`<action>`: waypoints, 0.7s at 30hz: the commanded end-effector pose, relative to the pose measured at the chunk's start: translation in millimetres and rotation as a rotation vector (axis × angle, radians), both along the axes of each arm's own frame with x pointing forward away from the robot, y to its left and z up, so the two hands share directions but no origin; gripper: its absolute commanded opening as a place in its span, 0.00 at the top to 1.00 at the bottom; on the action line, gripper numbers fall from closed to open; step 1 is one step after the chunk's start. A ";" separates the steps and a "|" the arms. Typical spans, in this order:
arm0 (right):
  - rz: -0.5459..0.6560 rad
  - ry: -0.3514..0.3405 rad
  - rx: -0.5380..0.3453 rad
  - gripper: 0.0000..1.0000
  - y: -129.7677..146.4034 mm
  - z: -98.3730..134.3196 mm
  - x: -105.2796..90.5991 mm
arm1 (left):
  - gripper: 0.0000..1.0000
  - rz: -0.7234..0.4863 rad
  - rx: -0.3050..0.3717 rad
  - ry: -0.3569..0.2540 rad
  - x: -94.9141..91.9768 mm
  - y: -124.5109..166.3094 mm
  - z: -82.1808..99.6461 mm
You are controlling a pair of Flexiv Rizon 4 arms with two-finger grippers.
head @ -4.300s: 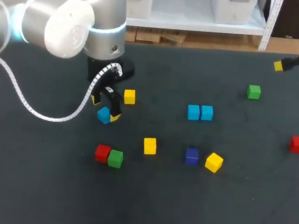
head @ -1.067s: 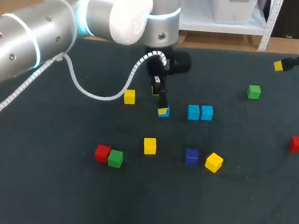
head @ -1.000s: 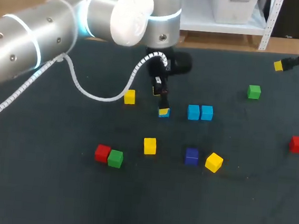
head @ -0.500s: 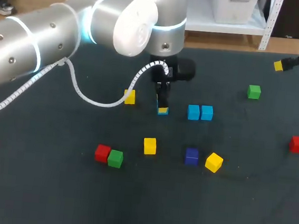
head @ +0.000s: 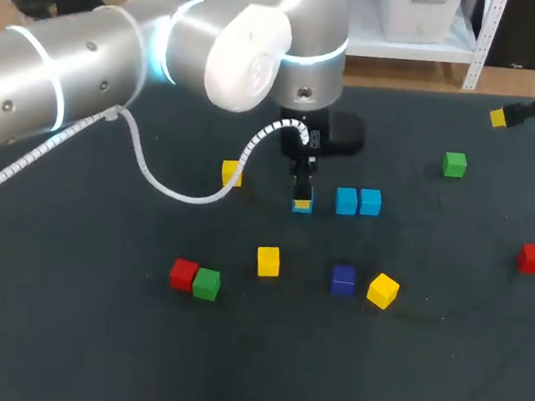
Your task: Place the blue cubes, place green cubes on the blue cubes, place the yellow cubes on the green cubes, then place the red cubes on the yellow cubes, and place purple cube on the red cubes.
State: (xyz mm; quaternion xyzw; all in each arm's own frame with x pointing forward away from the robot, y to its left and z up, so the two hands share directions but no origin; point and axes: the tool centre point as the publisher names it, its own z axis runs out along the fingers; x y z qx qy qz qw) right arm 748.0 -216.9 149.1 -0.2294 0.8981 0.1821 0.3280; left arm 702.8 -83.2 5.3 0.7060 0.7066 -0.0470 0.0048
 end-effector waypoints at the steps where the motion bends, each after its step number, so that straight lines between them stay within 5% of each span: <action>1: 0.004 0.001 0.004 0.00 -0.7 -0.6 1.2 | 1.00 -0.007 0.003 0.001 2.0 -9.5 -3.7; 21: 0.004 0.001 0.004 0.00 -0.7 -0.6 1.2 | 1.00 -0.057 -0.020 0.007 14.2 -30.0 -2.3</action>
